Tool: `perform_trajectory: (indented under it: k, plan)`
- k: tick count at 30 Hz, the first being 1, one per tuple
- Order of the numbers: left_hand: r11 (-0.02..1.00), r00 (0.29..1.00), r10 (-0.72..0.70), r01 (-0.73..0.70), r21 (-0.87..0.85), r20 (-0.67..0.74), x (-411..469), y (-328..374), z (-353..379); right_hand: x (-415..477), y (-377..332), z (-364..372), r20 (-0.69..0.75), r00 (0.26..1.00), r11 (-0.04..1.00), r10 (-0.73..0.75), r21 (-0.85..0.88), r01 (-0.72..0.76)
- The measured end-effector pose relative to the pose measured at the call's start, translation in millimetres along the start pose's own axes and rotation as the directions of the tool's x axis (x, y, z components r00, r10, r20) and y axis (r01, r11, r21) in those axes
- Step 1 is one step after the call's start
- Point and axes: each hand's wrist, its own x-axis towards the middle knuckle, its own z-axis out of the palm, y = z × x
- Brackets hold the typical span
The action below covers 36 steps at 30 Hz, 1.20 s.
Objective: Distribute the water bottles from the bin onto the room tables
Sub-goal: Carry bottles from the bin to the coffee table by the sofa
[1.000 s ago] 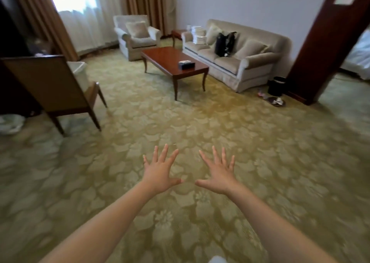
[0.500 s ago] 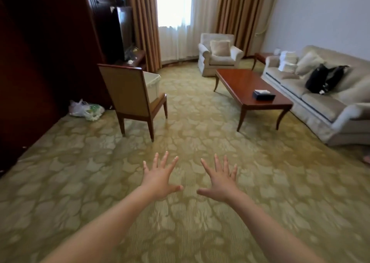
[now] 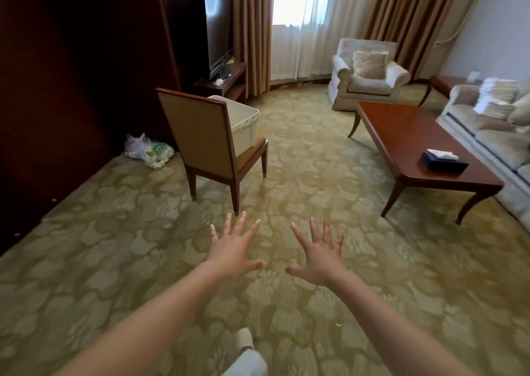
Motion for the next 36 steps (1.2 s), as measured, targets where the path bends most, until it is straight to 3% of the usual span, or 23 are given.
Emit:
perform_trajectory:
  k: [8,17,28,36]
  plan:
    - [0.998,0.999,0.05,-0.051,0.034,0.017,213.2,-24.7,-55.4,186.9,16.3,-78.2,-0.031,0.999,0.999,0.032,0.018,-0.032]
    - [0.997,0.998,0.052,-0.054,0.057,0.044,390.1,-44.4,-94.5,370.6,40.2,-135.2,-0.043,0.999,0.999,0.025,0.038,-0.023]
    - [0.99,0.99,-0.142,0.142,0.006,-0.009,643.5,-55.3,-141.5,655.2,89.4,-225.5,-0.026,0.979,0.979,-0.204,-0.018,0.204]
    - [0.958,0.958,-0.285,0.284,-0.041,-0.03,766.1,-62.3,-167.5,806.0,98.3,-280.6,0.02,0.935,0.933,-0.353,-0.06,0.354]
